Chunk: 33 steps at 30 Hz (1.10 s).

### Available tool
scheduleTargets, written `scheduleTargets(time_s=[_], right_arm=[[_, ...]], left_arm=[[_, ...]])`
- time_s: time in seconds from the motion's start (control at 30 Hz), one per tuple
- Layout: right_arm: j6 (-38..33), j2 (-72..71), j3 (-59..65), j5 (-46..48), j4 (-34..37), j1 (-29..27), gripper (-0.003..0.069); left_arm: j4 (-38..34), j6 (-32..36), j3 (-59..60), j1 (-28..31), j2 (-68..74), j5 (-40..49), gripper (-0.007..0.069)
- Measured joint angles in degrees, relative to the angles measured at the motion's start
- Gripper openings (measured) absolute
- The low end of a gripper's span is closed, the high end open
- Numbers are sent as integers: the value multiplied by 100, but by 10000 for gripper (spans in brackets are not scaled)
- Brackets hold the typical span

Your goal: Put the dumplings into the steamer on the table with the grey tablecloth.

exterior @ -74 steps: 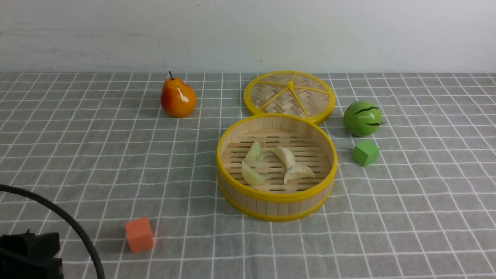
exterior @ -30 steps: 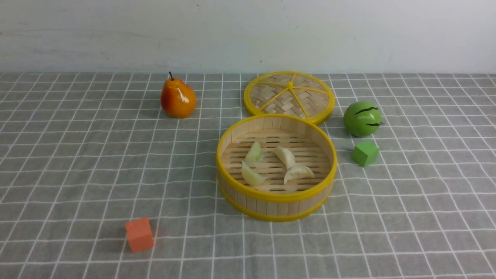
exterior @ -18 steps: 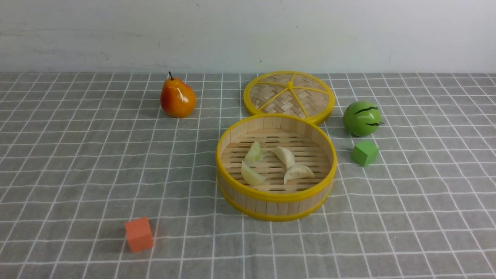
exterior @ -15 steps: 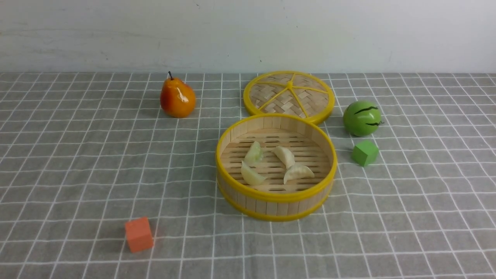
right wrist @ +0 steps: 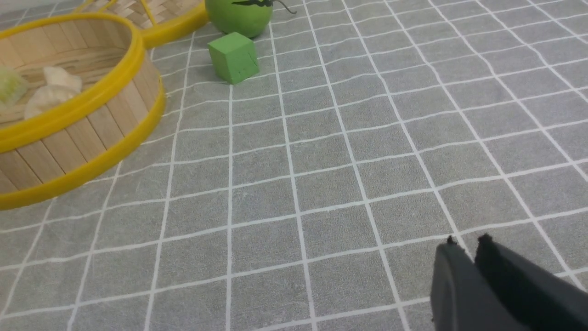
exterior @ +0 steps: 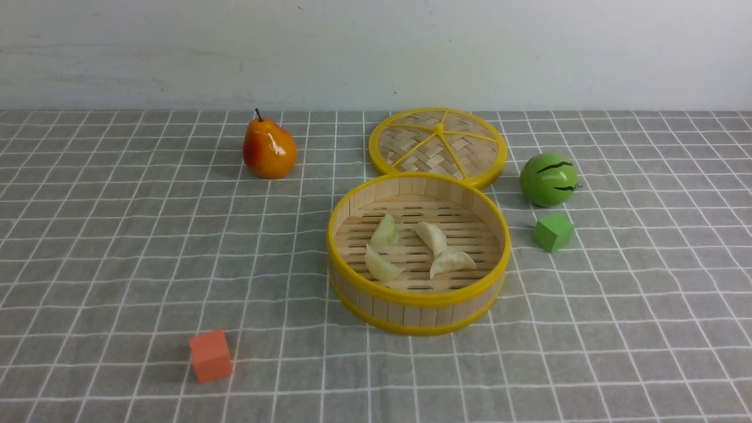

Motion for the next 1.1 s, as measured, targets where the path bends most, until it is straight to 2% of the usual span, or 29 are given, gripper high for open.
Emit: scheduleTargets(time_s=[0.53,0.73,1.1], right_arm=[[0,0,0,0,0,0,86],[0,0,0,0,0,0,94],[0,0,0,0,0,-7,101]], left_arm=[[0,-2,0,0,0,0,-10],[-2,-2,0,-206,0,0,-7],[-2,-2,0,-247,0,0,0]])
